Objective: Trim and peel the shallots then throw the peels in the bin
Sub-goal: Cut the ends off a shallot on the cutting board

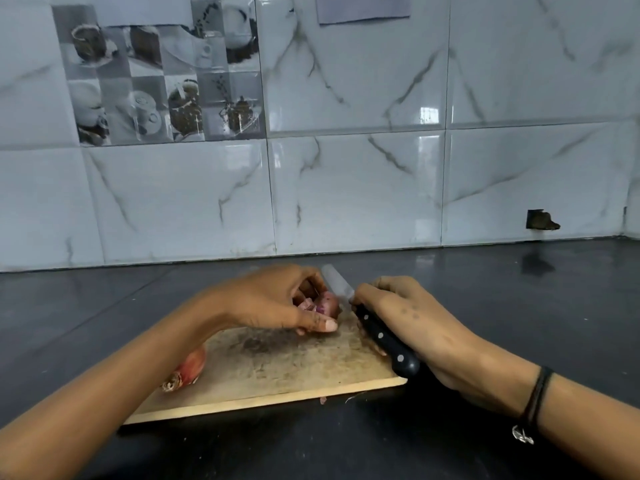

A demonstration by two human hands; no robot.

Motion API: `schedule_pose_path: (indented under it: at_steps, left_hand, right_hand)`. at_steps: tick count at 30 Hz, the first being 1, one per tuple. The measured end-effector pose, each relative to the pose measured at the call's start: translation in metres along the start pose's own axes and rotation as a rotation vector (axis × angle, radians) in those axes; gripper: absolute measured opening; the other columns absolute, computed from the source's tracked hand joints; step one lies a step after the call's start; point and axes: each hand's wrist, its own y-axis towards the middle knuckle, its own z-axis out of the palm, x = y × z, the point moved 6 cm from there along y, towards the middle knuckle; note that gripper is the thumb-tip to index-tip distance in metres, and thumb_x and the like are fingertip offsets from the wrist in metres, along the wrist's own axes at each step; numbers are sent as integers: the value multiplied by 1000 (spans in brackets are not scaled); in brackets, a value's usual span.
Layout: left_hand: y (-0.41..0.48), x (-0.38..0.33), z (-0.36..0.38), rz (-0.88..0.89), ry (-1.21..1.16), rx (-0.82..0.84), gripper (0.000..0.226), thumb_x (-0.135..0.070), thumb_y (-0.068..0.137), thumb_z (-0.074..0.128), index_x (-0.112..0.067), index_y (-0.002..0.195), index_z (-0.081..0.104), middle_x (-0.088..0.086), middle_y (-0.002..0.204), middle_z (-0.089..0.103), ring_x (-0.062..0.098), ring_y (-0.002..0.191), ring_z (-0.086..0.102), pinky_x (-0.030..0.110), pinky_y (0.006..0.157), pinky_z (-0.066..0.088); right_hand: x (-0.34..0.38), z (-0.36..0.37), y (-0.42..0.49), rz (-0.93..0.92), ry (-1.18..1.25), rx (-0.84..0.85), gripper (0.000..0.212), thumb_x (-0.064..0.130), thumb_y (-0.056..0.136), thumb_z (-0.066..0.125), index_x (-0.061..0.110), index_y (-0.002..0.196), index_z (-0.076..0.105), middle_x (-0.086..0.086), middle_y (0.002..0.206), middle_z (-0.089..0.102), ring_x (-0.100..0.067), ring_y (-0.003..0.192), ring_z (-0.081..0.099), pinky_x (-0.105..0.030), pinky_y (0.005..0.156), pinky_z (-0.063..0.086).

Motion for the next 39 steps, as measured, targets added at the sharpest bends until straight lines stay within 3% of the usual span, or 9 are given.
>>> schedule_pose_path:
  at_steps: [5,12,17,21,27,31,39]
  left_hand:
    - [-1,9,-3,-40,-53,-4,47,-43,73,87,-21,104,59,0,98,72,18,94,70,42,89,58]
    - [0,9,-3,10,-48,8,42,-47,75,85,-26,100,58,-3,92,69,20,91,69,46,90,57]
    - [2,11,-3,-29,-107,-18,45,-36,75,87,-14,100,58,9,93,69,23,85,71,38,77,61]
    - [1,6,-2,-18,-101,-45,38,-30,78,86,-7,97,62,7,89,68,18,80,71,28,71,59]
    - [2,5,-1,-50,-13,-83,36,-34,78,84,-20,102,61,-3,94,70,17,79,74,36,74,62]
    - [4,1,1,-69,32,-138,37,-37,78,84,-23,103,60,-1,98,67,14,75,72,26,65,60]
    - [1,-13,2,-123,221,-243,39,-43,78,82,-22,105,61,-11,98,66,11,94,64,28,81,52]
  right_hand:
    - [0,2,-2,43,82,48,24,32,95,61,10,85,60,0,59,59,-13,44,51,-22,40,38]
    - [6,4,-1,-50,95,100,21,28,94,56,11,82,61,-5,63,65,-15,52,58,-31,57,43]
    - [4,9,-1,-25,154,133,25,27,96,57,4,104,61,-11,67,68,-27,52,61,-40,58,48]
    - [2,6,3,-28,169,115,18,22,95,56,5,100,62,-13,66,66,-26,49,56,-31,49,47]
    - [2,5,4,-45,177,102,17,20,96,61,5,103,64,-15,64,63,-26,47,54,-34,50,46]
    - [1,2,5,-56,128,91,18,19,96,58,4,103,65,-10,63,65,-27,47,55,-33,48,48]
    - [-3,-4,4,-29,13,59,19,22,92,59,7,93,70,-5,65,65,-21,54,57,-35,54,45]
